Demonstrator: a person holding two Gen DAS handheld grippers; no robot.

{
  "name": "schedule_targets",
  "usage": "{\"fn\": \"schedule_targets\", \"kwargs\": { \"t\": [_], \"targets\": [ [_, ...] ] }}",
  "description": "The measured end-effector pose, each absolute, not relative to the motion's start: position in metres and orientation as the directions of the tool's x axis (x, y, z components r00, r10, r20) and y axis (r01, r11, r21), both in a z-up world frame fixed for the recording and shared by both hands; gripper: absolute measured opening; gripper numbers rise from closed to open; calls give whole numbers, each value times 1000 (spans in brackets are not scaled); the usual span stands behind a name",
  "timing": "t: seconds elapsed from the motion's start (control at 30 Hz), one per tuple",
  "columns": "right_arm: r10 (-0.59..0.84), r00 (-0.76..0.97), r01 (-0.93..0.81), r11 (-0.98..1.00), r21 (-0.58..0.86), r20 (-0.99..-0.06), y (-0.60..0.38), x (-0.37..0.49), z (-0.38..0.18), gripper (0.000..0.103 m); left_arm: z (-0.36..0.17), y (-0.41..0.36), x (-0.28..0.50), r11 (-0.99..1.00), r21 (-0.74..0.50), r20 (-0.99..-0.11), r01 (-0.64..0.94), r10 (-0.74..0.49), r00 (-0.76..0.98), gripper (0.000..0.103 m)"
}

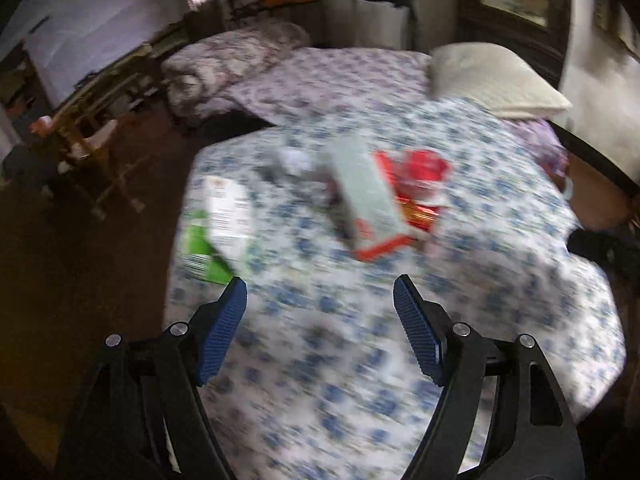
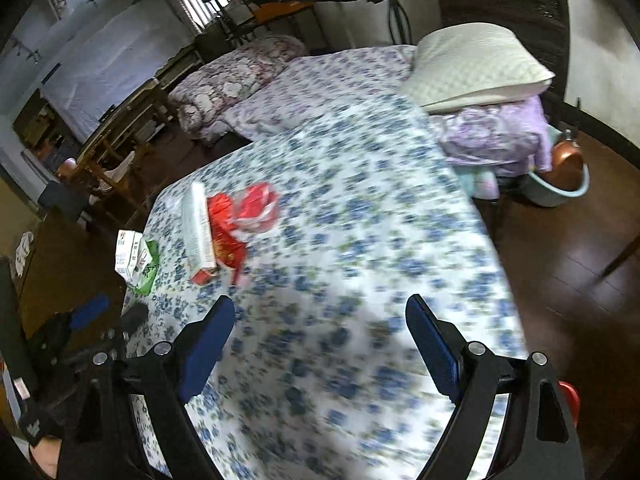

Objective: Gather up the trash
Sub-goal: 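Swing both tools back over the bed toward the remaining trash, then grasp the white tea carton with the left tool while the right tool grasps the white medicine box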

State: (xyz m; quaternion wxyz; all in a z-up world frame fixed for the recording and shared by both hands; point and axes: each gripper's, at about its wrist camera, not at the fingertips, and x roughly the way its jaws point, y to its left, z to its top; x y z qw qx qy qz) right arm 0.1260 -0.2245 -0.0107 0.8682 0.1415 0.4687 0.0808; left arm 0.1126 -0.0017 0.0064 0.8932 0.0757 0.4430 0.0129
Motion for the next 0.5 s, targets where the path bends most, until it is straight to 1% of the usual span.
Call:
{"fn": "schedule_targets", "kwargs": {
  "t": [0.13, 0.2, 0.27, 0.37, 0.5],
  "targets": [
    [246, 533, -67, 966, 249, -810, -201, 127, -32, 86, -5, 17, 126, 989, 148, -800, 23, 106, 591, 74],
    [228, 539, -87, 973, 215, -811, -196, 127, -33, 86, -9, 21, 133, 983, 182, -786, 17, 135, 604, 74],
    [229, 547, -93, 973, 213, -805, -196, 127, -32, 86, -13, 24, 139, 976, 218, -776, 3, 172, 607, 74],
    [239, 547, -103, 970, 219, -802, -198, 126, -33, 86, -22, 28, 150, 970, 244, -773, -3, 196, 603, 73],
    [232, 545, -126, 973, 195, -806, -196, 123, -35, 86, -30, 25, 161, 955, 296, -746, 1, 231, 625, 72]
  ]
}}
